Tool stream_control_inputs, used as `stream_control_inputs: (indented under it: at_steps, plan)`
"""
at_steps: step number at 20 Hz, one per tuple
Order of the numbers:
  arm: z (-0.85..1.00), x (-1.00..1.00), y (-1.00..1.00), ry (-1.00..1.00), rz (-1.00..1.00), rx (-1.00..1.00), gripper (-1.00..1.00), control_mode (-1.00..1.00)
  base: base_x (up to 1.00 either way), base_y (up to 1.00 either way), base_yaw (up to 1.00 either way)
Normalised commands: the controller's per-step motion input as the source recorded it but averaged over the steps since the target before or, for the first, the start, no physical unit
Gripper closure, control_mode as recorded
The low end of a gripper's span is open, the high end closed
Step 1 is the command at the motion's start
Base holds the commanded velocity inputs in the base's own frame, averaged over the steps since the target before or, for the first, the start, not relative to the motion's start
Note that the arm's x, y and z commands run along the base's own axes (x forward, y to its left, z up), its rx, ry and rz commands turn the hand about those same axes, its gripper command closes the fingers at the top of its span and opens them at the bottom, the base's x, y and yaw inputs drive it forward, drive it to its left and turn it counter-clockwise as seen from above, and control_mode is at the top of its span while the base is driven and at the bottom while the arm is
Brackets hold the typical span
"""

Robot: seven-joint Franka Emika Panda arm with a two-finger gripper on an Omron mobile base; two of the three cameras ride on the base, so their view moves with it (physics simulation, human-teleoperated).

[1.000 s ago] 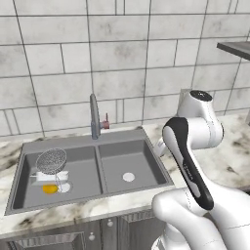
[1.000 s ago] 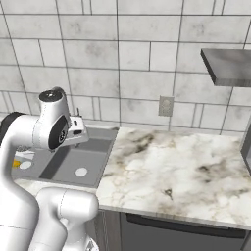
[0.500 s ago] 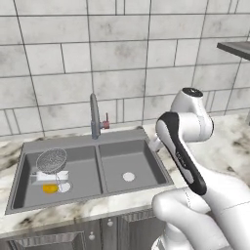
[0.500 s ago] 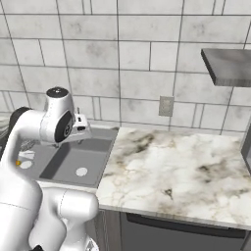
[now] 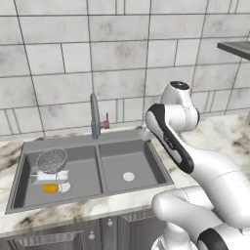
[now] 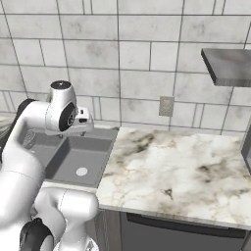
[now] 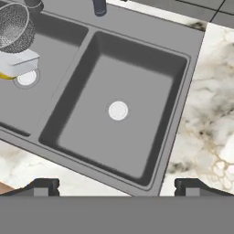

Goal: Pick the tupperware and strainer and place them in the sink. Then turn on the water.

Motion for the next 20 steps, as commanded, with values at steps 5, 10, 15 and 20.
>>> stream_control_inputs:
  at_steps: [5,10,15,20]
  plan:
    - [0.0,0.35,0.33,0.0,-0.09,0.0,-1.0,-1.0,0.0,0.0,0.0]
    - [0.0,0.22,0.12,-0.01,-0.05,0.0,-1.0,-1.0,0.0,0.0,0.0]
    - [0.0,0.12,-0.22,-0.06,0.0,0.01,-1.0,-1.0,0.0,0.0,0.0]
    - [0.0,0.28,0.0,-0.07,0.0,0.0,-1.0,-1.0,0.0,0.0,0.0]
